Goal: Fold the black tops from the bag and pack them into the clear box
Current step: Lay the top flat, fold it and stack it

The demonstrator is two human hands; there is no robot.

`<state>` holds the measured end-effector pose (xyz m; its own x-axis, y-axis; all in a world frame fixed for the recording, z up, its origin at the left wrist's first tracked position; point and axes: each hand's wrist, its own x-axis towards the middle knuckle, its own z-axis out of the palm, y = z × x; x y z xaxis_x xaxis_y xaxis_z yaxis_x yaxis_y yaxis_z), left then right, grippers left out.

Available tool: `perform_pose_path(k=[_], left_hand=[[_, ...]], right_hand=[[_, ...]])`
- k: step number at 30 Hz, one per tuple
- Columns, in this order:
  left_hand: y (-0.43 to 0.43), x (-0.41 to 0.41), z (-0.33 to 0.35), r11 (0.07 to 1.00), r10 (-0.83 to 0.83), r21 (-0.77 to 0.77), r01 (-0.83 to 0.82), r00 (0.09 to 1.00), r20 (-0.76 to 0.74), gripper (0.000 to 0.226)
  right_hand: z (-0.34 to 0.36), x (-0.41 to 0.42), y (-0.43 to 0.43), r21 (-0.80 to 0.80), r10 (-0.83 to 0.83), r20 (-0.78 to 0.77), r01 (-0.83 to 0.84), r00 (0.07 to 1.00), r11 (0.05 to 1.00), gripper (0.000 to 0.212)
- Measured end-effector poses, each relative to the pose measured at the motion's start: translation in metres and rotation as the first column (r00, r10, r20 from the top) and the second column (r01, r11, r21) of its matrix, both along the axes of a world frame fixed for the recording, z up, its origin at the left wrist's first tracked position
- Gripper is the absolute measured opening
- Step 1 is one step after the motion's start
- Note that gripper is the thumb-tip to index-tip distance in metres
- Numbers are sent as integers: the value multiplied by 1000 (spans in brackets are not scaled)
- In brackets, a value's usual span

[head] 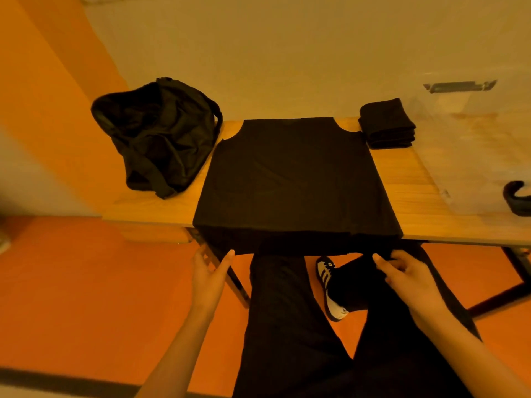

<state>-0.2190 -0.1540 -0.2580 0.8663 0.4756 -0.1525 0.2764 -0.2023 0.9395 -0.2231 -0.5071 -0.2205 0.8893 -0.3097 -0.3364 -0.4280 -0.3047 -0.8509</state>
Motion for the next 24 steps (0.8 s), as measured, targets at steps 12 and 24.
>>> perform_pose_path(k=[12,24], left_hand=[[23,-29,24,984,-124,-123,131,990,65,11],[37,-59,74,990,-102,-75,123,967,233,13]], right_hand=[[25,-28,-5,124,11,-13,-9,1000,992,25],[64,-55,-3,110,-119,240,95,963,989,26]])
